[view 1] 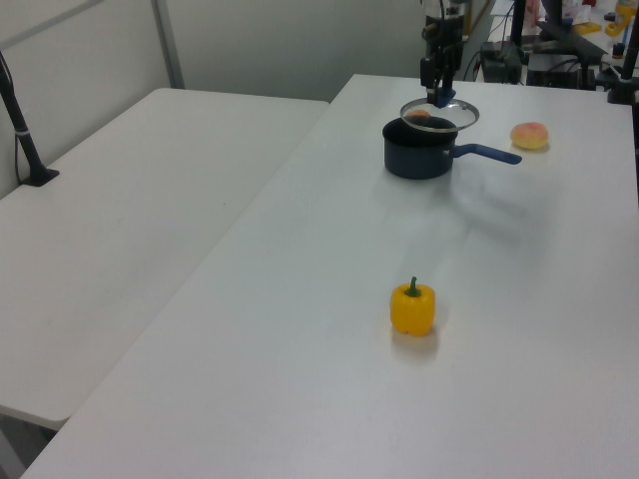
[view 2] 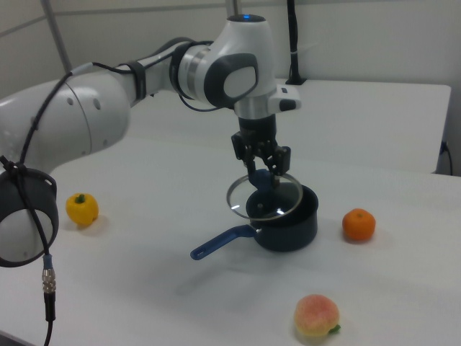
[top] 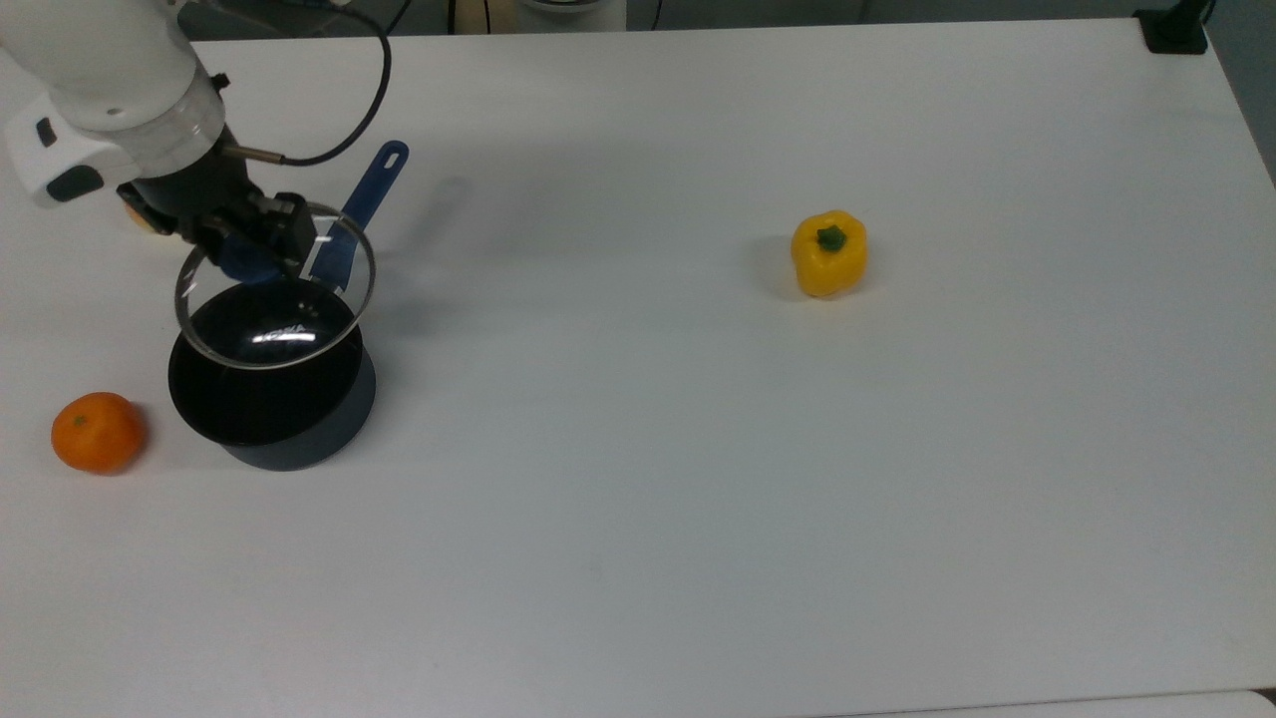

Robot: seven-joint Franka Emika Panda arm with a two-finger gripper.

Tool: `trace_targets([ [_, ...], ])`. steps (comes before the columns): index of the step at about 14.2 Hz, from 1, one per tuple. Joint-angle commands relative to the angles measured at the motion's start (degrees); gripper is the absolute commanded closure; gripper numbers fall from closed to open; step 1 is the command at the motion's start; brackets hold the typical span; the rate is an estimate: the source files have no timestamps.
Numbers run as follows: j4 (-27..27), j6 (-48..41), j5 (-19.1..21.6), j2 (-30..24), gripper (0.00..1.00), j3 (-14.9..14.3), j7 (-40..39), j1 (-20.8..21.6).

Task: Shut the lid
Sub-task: 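Carry the glass lid over the black saucepan, then lower the lid onto the saucepan rim and open the gripper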

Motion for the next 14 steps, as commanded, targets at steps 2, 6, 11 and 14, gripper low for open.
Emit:
trace_targets([
  [2, 1.8, 5.6, -2.6, 2.8, 0.72, -0.5, 0.2, 0.2],
  [6, 1.6, 9.2, -2.6, 3.8, 0.71, -0.5, 0.3, 0.3],
  [11, 1.5, 9.6, -2.6, 4.8, 0.72, -0.4, 0.3, 0.5],
  [14, 1.3, 10.4, -2.7, 5.1, 0.71, -0.4, 0.3, 0.6],
])
